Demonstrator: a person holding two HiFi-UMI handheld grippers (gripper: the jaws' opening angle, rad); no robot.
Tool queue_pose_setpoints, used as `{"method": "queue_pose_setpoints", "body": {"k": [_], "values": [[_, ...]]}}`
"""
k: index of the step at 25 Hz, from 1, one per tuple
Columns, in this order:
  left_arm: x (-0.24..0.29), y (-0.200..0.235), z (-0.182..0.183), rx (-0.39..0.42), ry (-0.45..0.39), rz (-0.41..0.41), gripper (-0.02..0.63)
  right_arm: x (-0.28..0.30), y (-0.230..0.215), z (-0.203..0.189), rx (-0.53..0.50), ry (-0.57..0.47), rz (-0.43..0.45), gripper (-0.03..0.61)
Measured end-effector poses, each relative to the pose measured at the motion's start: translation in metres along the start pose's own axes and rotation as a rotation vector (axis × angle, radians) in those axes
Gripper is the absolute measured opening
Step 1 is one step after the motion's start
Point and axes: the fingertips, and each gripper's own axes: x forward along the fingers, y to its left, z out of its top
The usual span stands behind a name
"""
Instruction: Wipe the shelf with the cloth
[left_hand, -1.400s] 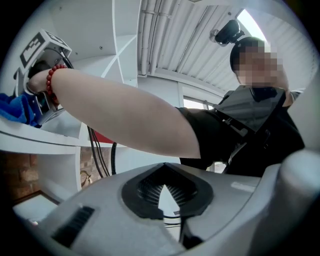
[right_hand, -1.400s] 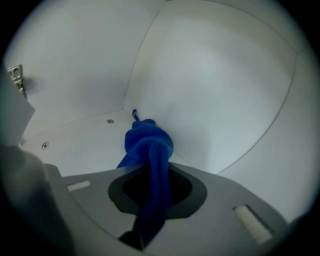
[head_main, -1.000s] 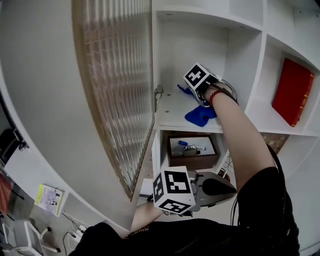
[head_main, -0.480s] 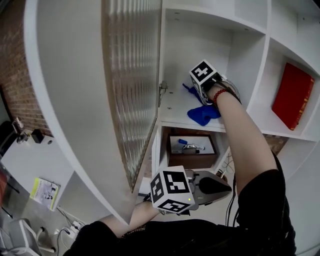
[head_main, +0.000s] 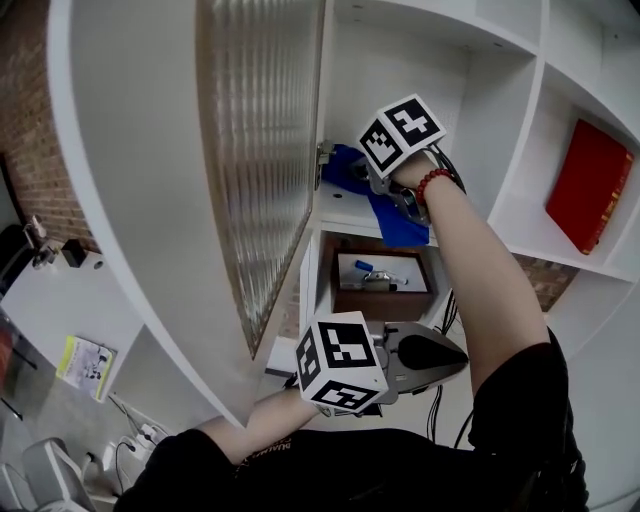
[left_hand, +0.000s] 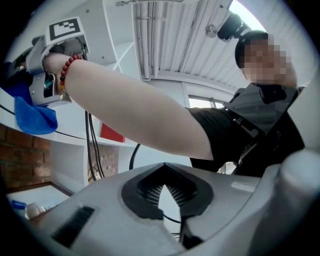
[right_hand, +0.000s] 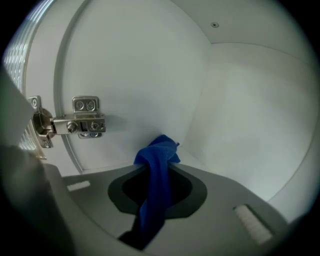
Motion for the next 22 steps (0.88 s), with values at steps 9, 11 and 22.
{"method": "queue_pose_setpoints", "body": {"k": [9,11,22], "values": [[0.000,0.003,-0.005,-0.010,-0.001,0.022,0.000,0.015,0.009,-0.014,-0.064,0.114,-0.031,0.055],[0.001,0.003,-0.005,-0.010,-0.006,0.025,0.000,0.014,0.004,-0.016,-0.030,0.116,-0.050,0.054],[-0.003,-0.006,0.000,-0.032,-0.021,0.029,0.000,0.002,-0.017,-0.029,0.048,0.140,-0.143,0.054]]}}
